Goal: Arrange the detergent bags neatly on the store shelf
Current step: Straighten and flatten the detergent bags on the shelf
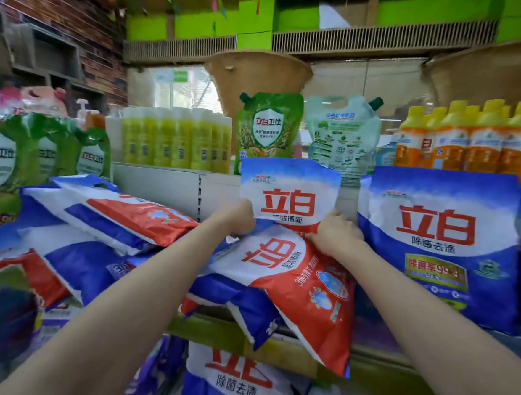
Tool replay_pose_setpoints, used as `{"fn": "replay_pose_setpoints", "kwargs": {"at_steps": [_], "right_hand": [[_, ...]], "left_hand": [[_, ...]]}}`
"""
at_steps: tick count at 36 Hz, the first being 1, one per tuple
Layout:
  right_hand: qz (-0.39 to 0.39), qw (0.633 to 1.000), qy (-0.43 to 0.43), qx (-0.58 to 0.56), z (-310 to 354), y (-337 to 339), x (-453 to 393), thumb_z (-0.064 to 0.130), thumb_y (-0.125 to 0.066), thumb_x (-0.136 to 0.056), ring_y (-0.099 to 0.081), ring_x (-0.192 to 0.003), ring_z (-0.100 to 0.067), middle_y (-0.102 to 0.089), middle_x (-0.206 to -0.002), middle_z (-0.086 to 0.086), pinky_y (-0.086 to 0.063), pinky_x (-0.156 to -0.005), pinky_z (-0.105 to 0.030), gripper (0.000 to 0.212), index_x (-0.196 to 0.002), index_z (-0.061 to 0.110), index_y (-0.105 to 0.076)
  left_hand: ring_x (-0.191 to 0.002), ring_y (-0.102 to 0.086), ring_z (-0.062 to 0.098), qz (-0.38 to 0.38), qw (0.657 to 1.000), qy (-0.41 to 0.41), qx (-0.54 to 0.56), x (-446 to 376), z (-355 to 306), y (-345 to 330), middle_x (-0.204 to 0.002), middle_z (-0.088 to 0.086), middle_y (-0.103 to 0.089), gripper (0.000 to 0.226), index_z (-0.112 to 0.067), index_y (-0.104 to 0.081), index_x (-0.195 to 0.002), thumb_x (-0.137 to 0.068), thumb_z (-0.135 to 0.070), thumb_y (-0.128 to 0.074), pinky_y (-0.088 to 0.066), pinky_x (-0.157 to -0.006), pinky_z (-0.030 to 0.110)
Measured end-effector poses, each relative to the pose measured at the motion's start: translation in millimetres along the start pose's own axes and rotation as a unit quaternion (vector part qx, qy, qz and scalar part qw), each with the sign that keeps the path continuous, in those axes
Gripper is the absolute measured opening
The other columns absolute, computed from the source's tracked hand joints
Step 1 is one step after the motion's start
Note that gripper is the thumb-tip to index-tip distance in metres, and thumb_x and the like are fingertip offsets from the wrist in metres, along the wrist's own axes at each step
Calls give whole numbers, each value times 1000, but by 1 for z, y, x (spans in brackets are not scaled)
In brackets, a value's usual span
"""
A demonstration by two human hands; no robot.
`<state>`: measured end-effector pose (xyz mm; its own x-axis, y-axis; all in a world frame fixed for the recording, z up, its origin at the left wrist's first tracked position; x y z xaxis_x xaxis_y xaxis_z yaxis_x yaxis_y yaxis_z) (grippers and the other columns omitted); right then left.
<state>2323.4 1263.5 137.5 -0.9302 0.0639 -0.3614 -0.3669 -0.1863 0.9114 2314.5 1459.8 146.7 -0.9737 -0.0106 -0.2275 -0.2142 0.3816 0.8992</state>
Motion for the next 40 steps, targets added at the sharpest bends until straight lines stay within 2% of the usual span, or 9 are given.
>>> {"fn": "replay_pose_setpoints", "kwargs": {"at_steps": [3,6,9,14,21,28,33,36,40], "right_hand": [[22,997,66,19,8,5,11,54,-37,-95,-54,-114,-33,-56,-125,-14,-44,-86,-37,53,-117,11,-57],[47,984,88,-145,2,4,14,61,-38,-91,-57,-92,-26,-59,-95,-7,-38,-72,-32,46,-85,17,-51],[97,939,95,-317,-7,-1,19,56,-46,-90,-58,-93,-16,-61,-105,2,-43,-78,-26,45,-104,14,-56],[179,840,108,-500,-8,-3,35,30,-57,-92,-69,-72,-10,-72,-93,-1,-53,-59,-17,13,-96,19,-64],[4,864,131,-487,-12,60,32,38,-60,-89,-67,-79,-27,-71,-88,-12,-53,-80,-43,26,-82,13,-64],[-176,826,19,-536,-41,119,16,34,-62,-86,-66,-90,-39,-70,-94,-22,-53,-81,-52,36,-85,-2,-65],[-163,741,-56,-649,-54,115,9,32,-62,-88,-69,-86,-32,-71,-94,-13,-57,-81,-49,25,-69,18,-57],[-144,696,-74,-699,-49,107,8,28,-62,-89,-69,-83,-32,-70,-91,-13,-57,-79,-49,20,-74,16,-58],[-115,688,-72,-713,-47,105,10,22,-60,-90,-67,-74,-28,-67,-82,-9,-57,-76,-44,17,-76,13,-56]], "left_hand": [[-70,-46,25,-64,997,-36,38,3,-18,22,-59,18,-45,30,-1,-46,-57,-87,4,-42,-38,-59,33],[-75,-56,35,-118,988,-82,63,10,-44,39,-73,25,-58,25,0,-55,-66,-90,-5,-50,-39,-66,34],[-95,-59,34,-189,972,-126,53,22,-66,55,-96,20,-67,17,-4,-66,-84,-90,-13,-53,-47,-75,37],[-99,-59,32,-248,957,-143,51,39,-82,71,-104,14,-68,21,-9,-70,-96,-91,-12,-50,-47,-77,35],[-79,-59,26,-294,949,-97,61,50,-61,109,-78,7,-63,23,-11,-68,-79,-87,-32,-62,-37,-58,26],[-100,-64,27,-375,892,6,251,57,-7,134,-104,11,-69,53,-9,-59,-112,-80,-51,-66,-50,-86,37],[-90,-63,19,-190,868,-7,458,50,-11,76,-113,13,-66,66,-9,-51,-113,-76,-63,-62,-51,-86,40],[-82,-65,10,-40,882,-46,468,54,-38,30,-107,4,-67,40,-17,-53,-113,-83,-40,-65,-53,-69,24],[-66,-71,6,-34,821,-92,562,53,-47,7,-90,-2,-70,22,-20,-58,-104,-85,-15,-66,-56,-56,20]]}}
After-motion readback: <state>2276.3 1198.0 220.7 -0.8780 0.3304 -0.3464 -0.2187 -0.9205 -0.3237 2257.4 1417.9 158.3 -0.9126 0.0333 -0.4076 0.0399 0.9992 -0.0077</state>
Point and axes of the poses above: each hand's wrist, its own x-axis away from the middle knuckle, its own y-axis out of the back of the hand, z = x × y, the point moved 9 cm from there along -x, towards the middle knuckle
